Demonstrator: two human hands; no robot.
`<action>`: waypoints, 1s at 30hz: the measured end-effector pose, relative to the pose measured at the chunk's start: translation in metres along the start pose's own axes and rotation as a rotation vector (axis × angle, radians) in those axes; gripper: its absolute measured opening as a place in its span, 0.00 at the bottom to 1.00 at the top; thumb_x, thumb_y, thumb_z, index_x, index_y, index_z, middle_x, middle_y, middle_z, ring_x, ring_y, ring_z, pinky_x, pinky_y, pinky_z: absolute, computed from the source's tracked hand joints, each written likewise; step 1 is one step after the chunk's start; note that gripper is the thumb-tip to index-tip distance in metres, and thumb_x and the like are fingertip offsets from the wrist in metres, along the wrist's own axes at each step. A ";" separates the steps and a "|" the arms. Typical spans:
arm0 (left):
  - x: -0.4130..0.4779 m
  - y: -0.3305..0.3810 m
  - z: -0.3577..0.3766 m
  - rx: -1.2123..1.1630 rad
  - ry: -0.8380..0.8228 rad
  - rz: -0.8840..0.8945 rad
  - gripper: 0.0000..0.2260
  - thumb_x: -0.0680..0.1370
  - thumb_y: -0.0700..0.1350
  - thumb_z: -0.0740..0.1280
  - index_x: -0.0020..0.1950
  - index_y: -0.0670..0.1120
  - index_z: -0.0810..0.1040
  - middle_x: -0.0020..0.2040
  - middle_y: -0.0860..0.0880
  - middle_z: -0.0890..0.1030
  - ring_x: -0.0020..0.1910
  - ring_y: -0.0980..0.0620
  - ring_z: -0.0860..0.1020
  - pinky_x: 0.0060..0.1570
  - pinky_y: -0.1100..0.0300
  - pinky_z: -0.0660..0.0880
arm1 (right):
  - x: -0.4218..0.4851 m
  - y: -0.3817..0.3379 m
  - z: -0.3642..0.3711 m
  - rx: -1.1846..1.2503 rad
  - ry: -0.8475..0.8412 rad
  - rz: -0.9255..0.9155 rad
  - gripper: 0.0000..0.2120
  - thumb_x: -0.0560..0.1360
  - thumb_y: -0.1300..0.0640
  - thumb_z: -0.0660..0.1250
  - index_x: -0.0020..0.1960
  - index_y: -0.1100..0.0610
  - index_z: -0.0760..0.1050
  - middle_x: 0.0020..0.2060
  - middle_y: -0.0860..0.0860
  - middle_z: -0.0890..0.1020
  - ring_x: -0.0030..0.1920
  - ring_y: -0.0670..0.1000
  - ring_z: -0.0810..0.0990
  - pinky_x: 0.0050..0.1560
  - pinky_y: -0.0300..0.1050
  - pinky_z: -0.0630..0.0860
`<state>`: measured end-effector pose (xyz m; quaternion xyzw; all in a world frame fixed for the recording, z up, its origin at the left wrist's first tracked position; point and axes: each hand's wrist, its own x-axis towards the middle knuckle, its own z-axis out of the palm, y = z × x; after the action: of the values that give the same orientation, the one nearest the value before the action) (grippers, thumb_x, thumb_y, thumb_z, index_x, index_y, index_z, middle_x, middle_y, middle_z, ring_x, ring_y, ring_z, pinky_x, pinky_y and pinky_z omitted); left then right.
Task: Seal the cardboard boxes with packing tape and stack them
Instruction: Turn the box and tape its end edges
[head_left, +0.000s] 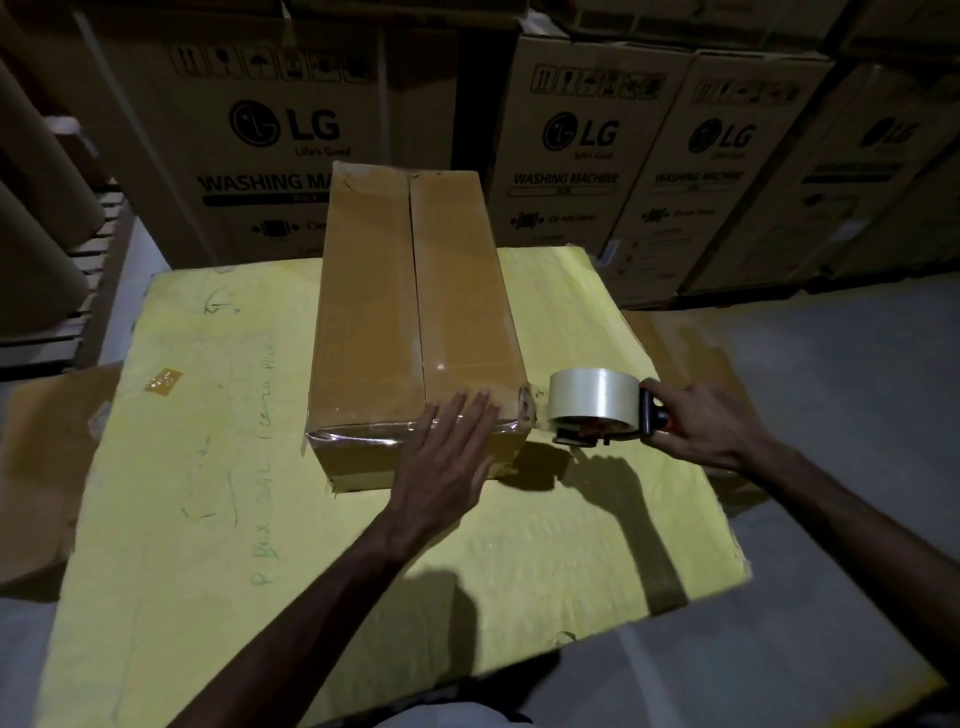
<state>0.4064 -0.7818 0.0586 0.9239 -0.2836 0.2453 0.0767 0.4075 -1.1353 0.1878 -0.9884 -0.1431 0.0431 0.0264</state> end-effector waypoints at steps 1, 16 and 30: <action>0.006 0.007 0.001 0.001 -0.002 0.016 0.38 0.79 0.57 0.70 0.83 0.45 0.59 0.83 0.43 0.61 0.81 0.42 0.62 0.78 0.42 0.56 | 0.003 0.006 0.016 0.032 -0.005 0.040 0.20 0.73 0.42 0.69 0.61 0.52 0.78 0.30 0.46 0.75 0.29 0.52 0.75 0.30 0.47 0.71; 0.022 0.009 0.021 0.113 0.082 -0.013 0.39 0.74 0.58 0.76 0.81 0.48 0.66 0.80 0.47 0.68 0.77 0.43 0.66 0.71 0.41 0.64 | 0.030 -0.025 0.160 0.636 0.109 0.368 0.15 0.67 0.49 0.72 0.44 0.60 0.83 0.36 0.56 0.84 0.40 0.56 0.85 0.38 0.59 0.83; 0.024 0.002 0.032 0.055 0.196 -0.011 0.32 0.77 0.53 0.77 0.79 0.50 0.70 0.78 0.50 0.71 0.74 0.45 0.73 0.62 0.46 0.68 | 0.016 -0.015 0.177 0.616 0.099 0.468 0.14 0.66 0.45 0.67 0.34 0.56 0.80 0.29 0.54 0.82 0.32 0.53 0.82 0.31 0.49 0.75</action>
<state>0.4354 -0.8043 0.0426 0.8987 -0.2626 0.3420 0.0799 0.4019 -1.1096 0.0117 -0.9410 0.1074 0.0409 0.3181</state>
